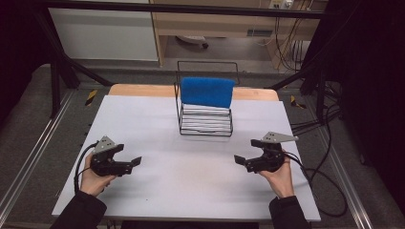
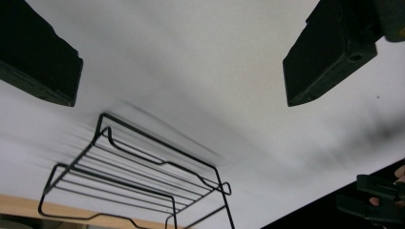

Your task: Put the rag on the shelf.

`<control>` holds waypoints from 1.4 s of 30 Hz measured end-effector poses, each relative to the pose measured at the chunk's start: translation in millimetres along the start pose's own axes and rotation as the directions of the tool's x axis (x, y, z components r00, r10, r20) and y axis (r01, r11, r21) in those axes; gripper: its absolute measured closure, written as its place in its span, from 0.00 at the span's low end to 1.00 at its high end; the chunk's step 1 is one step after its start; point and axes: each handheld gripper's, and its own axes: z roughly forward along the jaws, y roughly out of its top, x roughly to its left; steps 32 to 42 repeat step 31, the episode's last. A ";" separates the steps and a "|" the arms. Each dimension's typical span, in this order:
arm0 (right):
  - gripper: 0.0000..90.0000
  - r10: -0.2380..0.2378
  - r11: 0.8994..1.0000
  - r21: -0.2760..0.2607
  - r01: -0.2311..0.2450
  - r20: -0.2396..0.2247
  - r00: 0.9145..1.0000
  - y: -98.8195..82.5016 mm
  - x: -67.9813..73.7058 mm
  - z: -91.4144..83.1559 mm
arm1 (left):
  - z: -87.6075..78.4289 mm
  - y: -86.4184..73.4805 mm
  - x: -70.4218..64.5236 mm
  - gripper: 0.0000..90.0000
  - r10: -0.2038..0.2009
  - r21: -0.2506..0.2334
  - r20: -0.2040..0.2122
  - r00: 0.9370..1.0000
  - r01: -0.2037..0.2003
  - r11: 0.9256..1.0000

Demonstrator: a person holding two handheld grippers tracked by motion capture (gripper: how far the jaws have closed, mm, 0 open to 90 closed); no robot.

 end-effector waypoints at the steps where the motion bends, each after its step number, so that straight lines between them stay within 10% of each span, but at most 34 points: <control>1: 0.01 0.003 1.000 0.000 -0.003 0.004 1.000 -4.8 -1.2 0.1 | 0.4 -2.7 0.7 0.11 -0.003 0.005 0.003 1.000 0.003 1.000; 19: 0.01 0.035 0.997 0.071 -0.037 0.029 0.999 -65.4 -19.2 -12.6 | 2.5 -28.7 1.0 0.11 0.024 0.023 0.025 0.999 -0.025 0.999; 42: 0.01 0.038 0.997 0.070 -0.039 0.019 0.999 -67.0 -18.6 -10.8 | 3.8 -31.3 2.1 0.11 0.024 0.038 0.027 0.999 -0.025 0.999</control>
